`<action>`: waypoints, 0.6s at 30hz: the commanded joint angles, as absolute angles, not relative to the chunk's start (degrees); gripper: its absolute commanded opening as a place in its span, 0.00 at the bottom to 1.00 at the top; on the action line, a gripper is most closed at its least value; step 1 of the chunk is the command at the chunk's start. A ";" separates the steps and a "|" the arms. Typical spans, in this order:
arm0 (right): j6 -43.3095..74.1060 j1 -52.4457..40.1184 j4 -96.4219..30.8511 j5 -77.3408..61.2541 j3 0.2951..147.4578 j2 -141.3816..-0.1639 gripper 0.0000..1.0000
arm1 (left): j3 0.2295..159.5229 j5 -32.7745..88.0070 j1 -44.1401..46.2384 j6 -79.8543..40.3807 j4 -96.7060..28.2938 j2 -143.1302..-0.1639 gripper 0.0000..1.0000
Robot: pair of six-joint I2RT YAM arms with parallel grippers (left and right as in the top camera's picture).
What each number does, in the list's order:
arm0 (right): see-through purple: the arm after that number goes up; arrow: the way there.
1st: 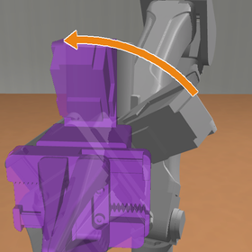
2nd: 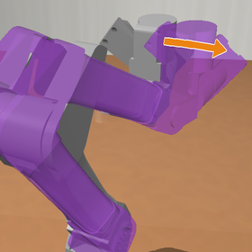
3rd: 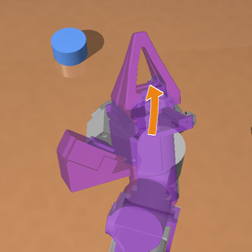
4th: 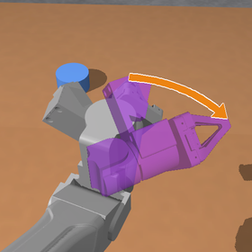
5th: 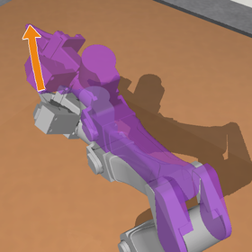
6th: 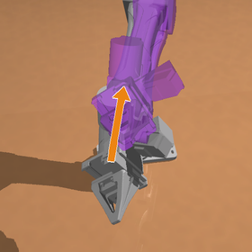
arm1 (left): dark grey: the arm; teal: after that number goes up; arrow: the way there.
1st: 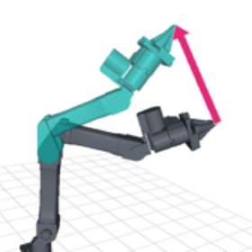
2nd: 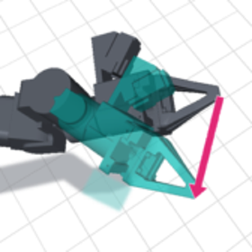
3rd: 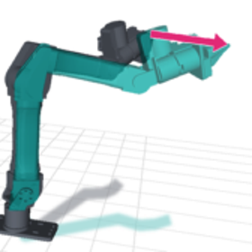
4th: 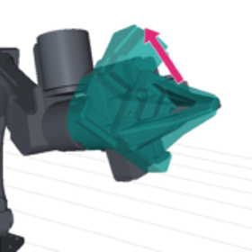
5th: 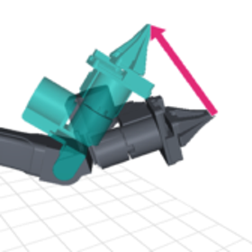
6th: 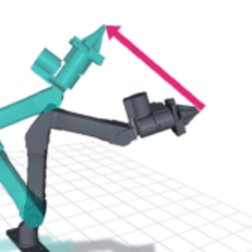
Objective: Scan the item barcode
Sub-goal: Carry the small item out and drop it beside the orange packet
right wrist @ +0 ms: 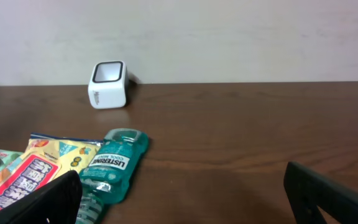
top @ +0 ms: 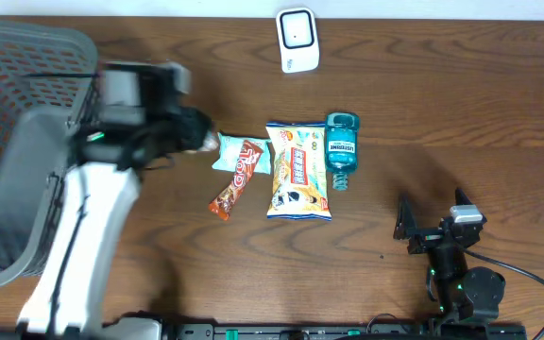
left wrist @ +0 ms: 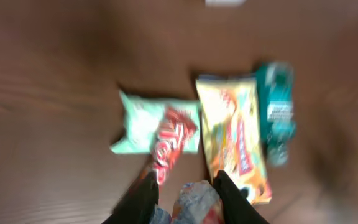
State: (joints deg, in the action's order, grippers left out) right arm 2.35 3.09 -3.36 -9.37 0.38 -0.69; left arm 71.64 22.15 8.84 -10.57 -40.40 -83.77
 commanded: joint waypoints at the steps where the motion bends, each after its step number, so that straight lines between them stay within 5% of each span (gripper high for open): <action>1: 2.72 3.05 -3.57 -9.37 0.34 -0.49 0.99 | 70.61 21.82 12.99 -9.69 -38.61 -89.93 0.08; 18: 2.72 3.05 -3.57 -9.37 0.34 -0.49 0.99 | 70.37 18.33 26.50 -9.69 -32.88 -113.97 0.08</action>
State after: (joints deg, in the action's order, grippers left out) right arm 2.35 3.09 -3.33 -9.37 0.38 -0.69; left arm 70.63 20.23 26.44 -10.48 -32.95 -112.55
